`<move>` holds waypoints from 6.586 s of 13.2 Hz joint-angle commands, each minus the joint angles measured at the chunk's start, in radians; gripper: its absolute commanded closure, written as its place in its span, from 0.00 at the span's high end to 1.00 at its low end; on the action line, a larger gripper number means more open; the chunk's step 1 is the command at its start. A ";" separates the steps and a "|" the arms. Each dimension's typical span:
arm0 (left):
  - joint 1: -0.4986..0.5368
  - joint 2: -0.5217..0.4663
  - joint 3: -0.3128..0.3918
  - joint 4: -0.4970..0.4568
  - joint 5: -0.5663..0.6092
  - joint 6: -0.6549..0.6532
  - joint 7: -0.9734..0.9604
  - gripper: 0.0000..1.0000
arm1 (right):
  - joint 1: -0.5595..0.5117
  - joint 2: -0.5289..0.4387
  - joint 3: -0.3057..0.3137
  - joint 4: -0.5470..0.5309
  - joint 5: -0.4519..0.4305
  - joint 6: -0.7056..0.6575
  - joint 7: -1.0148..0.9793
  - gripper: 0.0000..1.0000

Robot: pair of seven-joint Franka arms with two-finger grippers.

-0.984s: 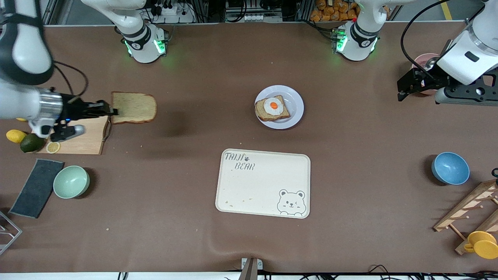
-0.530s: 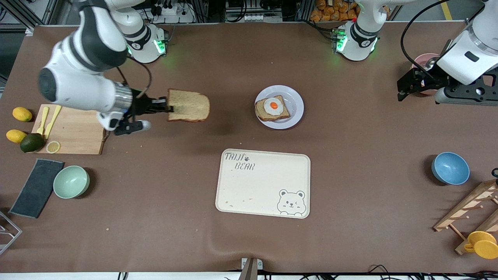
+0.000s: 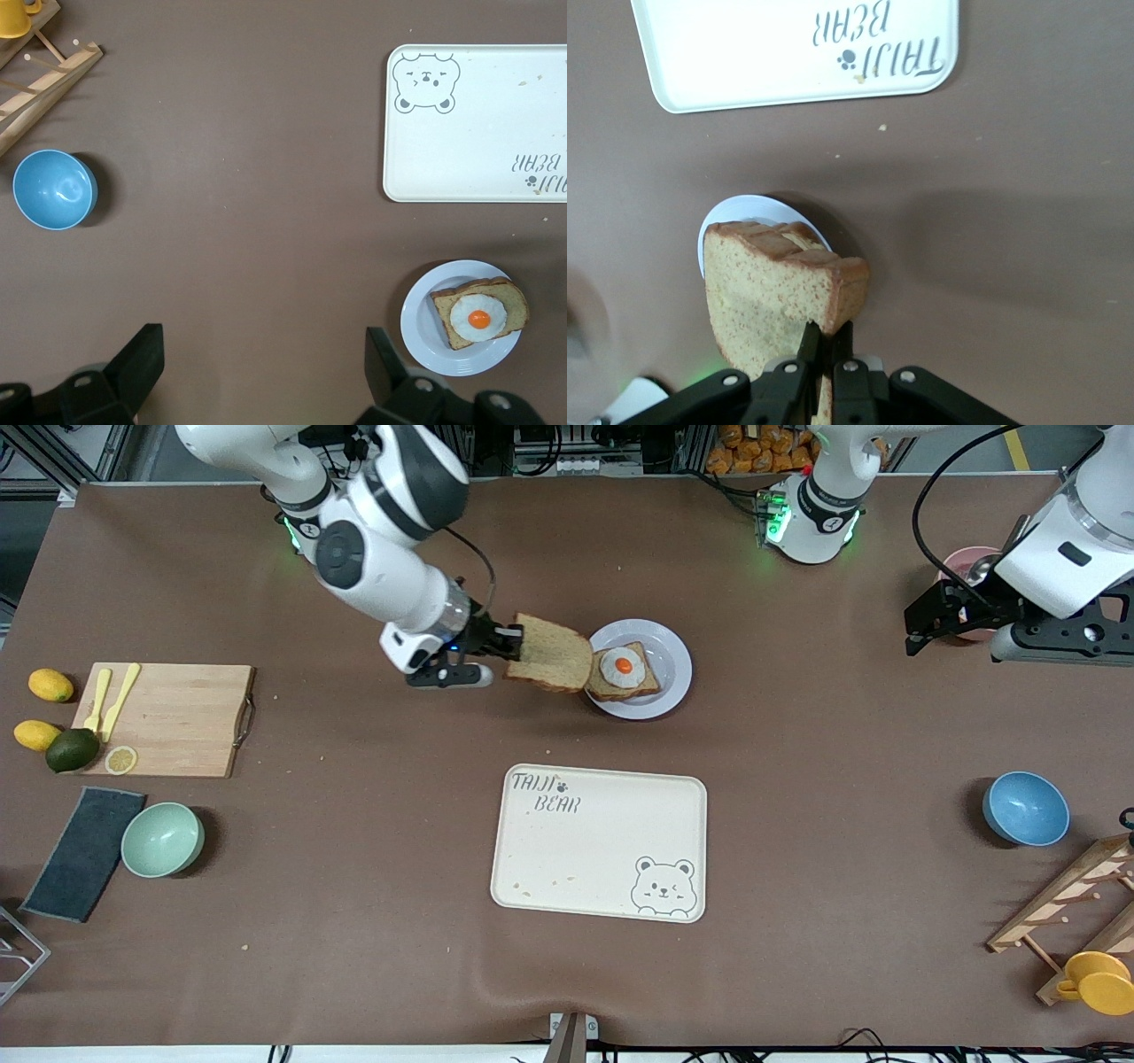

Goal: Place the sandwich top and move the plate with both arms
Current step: 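Carry the bread slice with the right gripper over the egg toast, then lower the bread onto the egg toast and open the right gripper, then withdraw the right gripper while the left gripper reaches the plate rim, then grasp the white plate rim with the left gripper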

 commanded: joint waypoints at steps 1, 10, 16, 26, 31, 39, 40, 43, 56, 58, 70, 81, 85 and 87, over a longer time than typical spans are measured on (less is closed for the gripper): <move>0.000 0.006 -0.001 0.017 -0.005 -0.003 -0.003 1.00 | 0.070 0.055 -0.014 0.004 0.016 0.066 0.056 0.00; 0.000 0.006 -0.001 0.017 -0.007 -0.005 -0.003 1.00 | 0.272 0.273 -0.015 0.044 0.015 0.398 0.254 0.00; 0.000 0.006 -0.001 0.017 -0.005 -0.005 -0.003 1.00 | 0.280 0.299 -0.016 0.062 0.014 0.402 0.320 0.83; 0.004 0.007 -0.001 0.014 -0.010 -0.005 -0.003 1.00 | 0.257 0.095 -0.286 0.125 -0.002 -0.178 0.335 1.00; 0.001 0.006 -0.001 0.014 -0.011 -0.005 -0.003 1.00 | 0.259 0.068 -0.561 0.231 -0.067 -0.538 0.072 1.00; -0.002 0.009 -0.021 0.014 -0.010 -0.007 -0.006 1.00 | 0.259 0.068 -0.871 0.289 -0.110 -0.709 -0.122 1.00; -0.003 0.026 -0.020 0.014 -0.010 -0.007 -0.006 1.00 | 0.257 0.068 -0.885 0.298 -0.137 -0.715 -0.154 1.00; -0.037 0.037 -0.023 -0.010 -0.011 -0.016 -0.007 1.00 | 0.129 0.069 -0.893 0.308 -0.142 -0.718 -0.314 1.00; -0.034 0.029 -0.024 -0.450 -0.399 0.131 -0.004 1.00 | -0.669 -0.132 -0.121 0.247 -0.463 -0.596 -0.607 1.00; -0.042 0.029 -0.052 -0.585 -0.500 0.247 0.040 1.00 | -0.668 -0.175 -0.112 0.176 -0.463 -0.533 -0.613 1.00; 0.004 0.115 -0.053 -0.934 -1.043 0.595 0.697 1.00 | -0.758 -0.121 -0.022 0.398 -0.542 -0.614 -0.597 1.00; -0.086 0.313 -0.096 -1.014 -1.588 0.799 1.215 1.00 | -0.749 -0.130 -0.009 0.473 -0.541 -0.652 -0.590 1.00; -0.109 0.319 -0.115 -1.030 -1.654 0.799 1.228 0.93 | -0.749 -0.129 -0.014 0.472 -0.544 -0.605 -0.588 1.00; -0.108 0.348 -0.123 -1.030 -1.691 0.799 1.260 0.61 | -0.748 -0.129 -0.014 0.475 -0.545 -0.605 -0.590 1.00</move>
